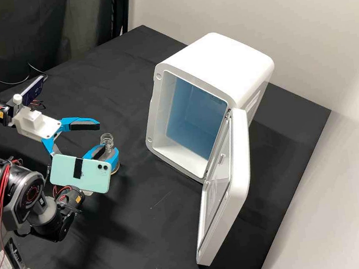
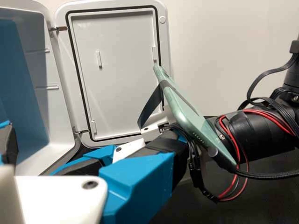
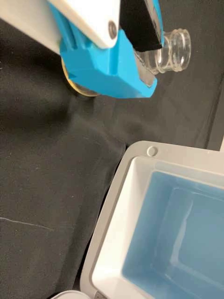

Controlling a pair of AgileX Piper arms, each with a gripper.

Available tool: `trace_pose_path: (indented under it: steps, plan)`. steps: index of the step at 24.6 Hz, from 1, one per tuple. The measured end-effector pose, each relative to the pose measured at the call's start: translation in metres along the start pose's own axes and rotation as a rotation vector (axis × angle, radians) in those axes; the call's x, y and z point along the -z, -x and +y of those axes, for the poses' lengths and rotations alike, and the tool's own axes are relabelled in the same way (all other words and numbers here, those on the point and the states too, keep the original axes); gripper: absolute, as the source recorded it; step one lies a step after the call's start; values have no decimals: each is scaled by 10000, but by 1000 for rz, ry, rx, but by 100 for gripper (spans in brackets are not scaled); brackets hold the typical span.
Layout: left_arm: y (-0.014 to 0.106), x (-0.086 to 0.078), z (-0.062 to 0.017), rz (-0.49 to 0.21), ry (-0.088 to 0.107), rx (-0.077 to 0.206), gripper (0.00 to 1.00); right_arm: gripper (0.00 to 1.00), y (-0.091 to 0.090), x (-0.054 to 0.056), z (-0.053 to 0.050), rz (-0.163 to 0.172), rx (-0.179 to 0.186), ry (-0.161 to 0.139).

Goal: Place the flask in the incubator

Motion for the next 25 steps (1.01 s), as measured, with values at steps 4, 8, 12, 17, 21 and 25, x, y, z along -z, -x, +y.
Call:
trace_pose_path:
  steps: [4,8,12,17,21,25]
  plan:
    - [0,0,0,0,0,0,100,0,0,1,1,1,-2,0]
    - [0,0,0,0,0,0,100,0,0,1,1,1,-2,0]
    - [0,0,0,0,0,0,100,0,0,1,1,1,-2,0]
    - [0,0,0,0,0,0,100,0,0,1,1,1,-2,0]
    - [0,0,0,0,0,0,100,100,0,1,1,1,-2,0]
    - [0,0,0,0,0,0,100,100,0,1,1,1,-2,0]
